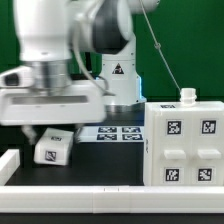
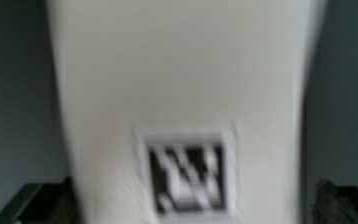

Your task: Assemble cabinet

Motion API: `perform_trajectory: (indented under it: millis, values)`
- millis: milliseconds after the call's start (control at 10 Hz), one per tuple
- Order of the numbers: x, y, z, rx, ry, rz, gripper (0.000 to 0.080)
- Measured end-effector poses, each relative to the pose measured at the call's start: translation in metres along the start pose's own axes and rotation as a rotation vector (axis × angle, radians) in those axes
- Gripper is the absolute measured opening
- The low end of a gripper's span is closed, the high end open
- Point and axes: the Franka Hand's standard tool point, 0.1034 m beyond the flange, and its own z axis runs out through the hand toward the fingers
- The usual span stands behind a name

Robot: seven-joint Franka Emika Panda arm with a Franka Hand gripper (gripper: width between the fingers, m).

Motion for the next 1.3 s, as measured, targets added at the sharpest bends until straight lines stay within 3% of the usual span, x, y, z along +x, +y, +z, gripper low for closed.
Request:
perform_trajectory:
  millis: [100,200,1300]
  values:
    - [0.0103,0.0055,-0.0085,0.002,0.007,0.008,0.0649]
    - [0.0127,0.0048,-0.0062,-0.003,0.014,0.003,0.0649]
    - [0.0127,0.0006,-0.0065,-0.005,0.013,-0.097,0.0649]
